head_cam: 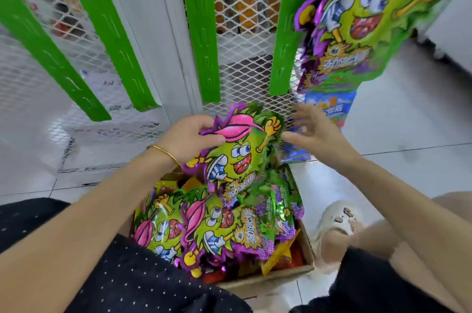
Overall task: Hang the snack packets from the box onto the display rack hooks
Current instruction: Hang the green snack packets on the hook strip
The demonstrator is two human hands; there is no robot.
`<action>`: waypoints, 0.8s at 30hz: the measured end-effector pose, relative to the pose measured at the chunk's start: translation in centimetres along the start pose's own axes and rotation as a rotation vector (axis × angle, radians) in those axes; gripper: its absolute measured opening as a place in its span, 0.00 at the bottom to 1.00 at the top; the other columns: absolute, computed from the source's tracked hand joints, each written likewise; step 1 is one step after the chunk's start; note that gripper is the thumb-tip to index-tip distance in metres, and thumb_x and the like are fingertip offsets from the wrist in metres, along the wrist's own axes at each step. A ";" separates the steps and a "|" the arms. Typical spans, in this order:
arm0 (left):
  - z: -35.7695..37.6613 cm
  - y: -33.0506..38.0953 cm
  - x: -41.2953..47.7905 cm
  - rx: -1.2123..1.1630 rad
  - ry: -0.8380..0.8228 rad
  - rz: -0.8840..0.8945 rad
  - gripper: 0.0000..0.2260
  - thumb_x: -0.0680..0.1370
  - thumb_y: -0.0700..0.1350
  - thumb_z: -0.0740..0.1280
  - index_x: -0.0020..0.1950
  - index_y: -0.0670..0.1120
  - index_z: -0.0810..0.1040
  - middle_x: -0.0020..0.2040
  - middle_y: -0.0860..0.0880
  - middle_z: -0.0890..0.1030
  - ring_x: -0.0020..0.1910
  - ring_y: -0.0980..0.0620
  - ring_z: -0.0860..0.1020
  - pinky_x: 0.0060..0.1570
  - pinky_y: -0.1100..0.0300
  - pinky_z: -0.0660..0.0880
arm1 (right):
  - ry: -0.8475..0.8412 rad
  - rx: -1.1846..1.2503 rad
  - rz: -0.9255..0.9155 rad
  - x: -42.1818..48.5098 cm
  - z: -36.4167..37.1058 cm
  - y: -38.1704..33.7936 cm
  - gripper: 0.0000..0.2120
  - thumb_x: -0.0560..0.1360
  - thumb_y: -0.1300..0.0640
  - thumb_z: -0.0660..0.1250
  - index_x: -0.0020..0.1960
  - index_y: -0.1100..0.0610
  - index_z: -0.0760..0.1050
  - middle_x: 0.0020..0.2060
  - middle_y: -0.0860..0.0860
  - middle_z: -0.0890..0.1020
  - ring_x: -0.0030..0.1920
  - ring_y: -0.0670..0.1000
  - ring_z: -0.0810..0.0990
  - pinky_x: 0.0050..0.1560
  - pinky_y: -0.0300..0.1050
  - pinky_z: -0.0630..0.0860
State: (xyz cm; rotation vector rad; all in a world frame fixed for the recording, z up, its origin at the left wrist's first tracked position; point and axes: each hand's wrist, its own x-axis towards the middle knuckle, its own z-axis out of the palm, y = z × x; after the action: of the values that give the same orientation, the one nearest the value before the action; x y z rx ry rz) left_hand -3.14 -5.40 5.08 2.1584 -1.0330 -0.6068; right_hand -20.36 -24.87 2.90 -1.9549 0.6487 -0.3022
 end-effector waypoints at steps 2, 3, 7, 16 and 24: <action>-0.1 2.7 0.8 0.068 -0.045 0.094 0.10 0.74 0.43 0.70 0.45 0.35 0.78 0.34 0.45 0.72 0.31 0.55 0.68 0.33 0.62 0.64 | 0.009 -0.090 -0.148 0.0 -1.6 -2.1 0.31 0.70 0.51 0.72 0.70 0.54 0.65 0.61 0.47 0.74 0.61 0.40 0.71 0.59 0.31 0.66; -0.2 4.2 1.3 0.093 -0.066 0.135 0.11 0.73 0.42 0.70 0.45 0.34 0.78 0.35 0.43 0.72 0.32 0.53 0.68 0.35 0.60 0.63 | 0.007 -0.143 -0.197 0.0 -2.3 -3.0 0.28 0.71 0.53 0.72 0.68 0.54 0.67 0.60 0.46 0.75 0.59 0.37 0.71 0.58 0.27 0.65; -0.8 9.6 3.0 0.197 -0.100 0.273 0.08 0.74 0.43 0.70 0.37 0.41 0.77 0.31 0.46 0.71 0.29 0.57 0.68 0.30 0.66 0.63 | 0.032 -0.176 -0.228 0.2 -5.4 -6.6 0.12 0.72 0.58 0.71 0.55 0.58 0.77 0.40 0.43 0.78 0.38 0.35 0.76 0.40 0.24 0.70; -4.4 23.1 6.8 -0.118 0.110 0.458 0.06 0.76 0.46 0.67 0.52 0.49 0.77 0.46 0.53 0.80 0.43 0.60 0.78 0.43 0.66 0.77 | 0.134 -0.078 -0.237 0.9 -16.0 -12.0 0.05 0.73 0.57 0.71 0.48 0.56 0.80 0.43 0.53 0.83 0.44 0.51 0.81 0.50 0.51 0.79; -5.7 32.6 11.9 -0.057 0.491 0.582 0.14 0.76 0.42 0.65 0.61 0.40 0.73 0.50 0.46 0.79 0.50 0.48 0.78 0.57 0.54 0.73 | 0.378 -0.127 -0.347 2.6 -22.8 -17.3 0.09 0.73 0.55 0.70 0.51 0.56 0.77 0.43 0.50 0.80 0.43 0.48 0.79 0.55 0.49 0.75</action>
State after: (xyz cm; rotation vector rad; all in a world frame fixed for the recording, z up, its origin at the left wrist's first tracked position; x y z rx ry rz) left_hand -8.79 -28.26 31.20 1.7010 -1.2514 0.1585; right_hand -23.68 -37.50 28.46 -2.1506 0.5734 -0.8797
